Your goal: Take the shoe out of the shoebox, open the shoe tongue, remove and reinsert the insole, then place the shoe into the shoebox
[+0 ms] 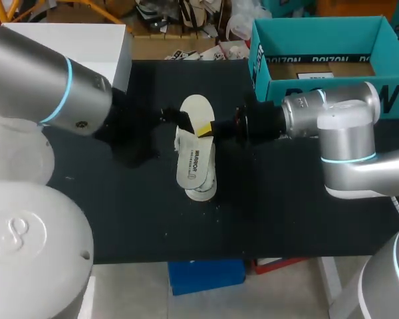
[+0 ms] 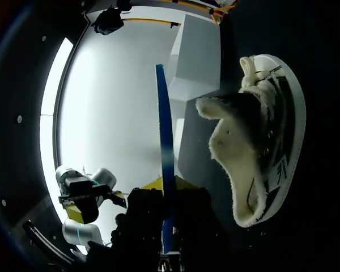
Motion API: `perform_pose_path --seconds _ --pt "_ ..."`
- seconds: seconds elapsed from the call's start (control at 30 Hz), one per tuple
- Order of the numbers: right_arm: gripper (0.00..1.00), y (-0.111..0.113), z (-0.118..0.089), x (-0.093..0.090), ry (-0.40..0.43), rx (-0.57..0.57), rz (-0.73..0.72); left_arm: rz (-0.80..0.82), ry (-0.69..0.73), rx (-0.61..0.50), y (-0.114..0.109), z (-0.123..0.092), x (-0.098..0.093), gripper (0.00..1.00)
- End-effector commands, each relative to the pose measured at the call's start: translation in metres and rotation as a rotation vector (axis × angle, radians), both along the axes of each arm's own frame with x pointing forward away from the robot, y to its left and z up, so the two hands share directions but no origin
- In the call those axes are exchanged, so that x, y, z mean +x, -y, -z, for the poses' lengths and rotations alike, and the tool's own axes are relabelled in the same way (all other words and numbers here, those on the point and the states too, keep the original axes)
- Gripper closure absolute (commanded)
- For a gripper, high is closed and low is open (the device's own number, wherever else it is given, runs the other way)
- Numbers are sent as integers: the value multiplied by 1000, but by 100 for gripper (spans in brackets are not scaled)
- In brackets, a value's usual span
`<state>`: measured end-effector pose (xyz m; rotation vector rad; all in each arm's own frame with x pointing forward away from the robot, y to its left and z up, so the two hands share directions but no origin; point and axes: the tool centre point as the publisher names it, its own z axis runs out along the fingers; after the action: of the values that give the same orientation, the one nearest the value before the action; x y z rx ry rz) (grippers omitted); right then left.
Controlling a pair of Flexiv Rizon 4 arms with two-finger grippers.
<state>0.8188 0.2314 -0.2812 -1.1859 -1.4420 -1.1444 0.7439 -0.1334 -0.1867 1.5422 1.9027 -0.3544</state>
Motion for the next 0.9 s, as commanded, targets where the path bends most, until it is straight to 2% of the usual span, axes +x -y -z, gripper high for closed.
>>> perform_pose_path --seconds 0.03,0.23,0.47,0.67,0.9 --pt "100 -1 0 0 0 -2 3 -98 -101 484 18 1 14 0" --pt "100 -1 0 0 0 -2 3 -11 -77 479 24 1 17 0" --pt "100 -1 0 0 0 -2 3 104 -49 527 32 9 8 0" --pt "100 -1 0 0 0 -2 3 137 -54 544 33 11 7 0" --pt "100 -1 0 0 0 -2 3 140 -52 547 32 15 25 0"
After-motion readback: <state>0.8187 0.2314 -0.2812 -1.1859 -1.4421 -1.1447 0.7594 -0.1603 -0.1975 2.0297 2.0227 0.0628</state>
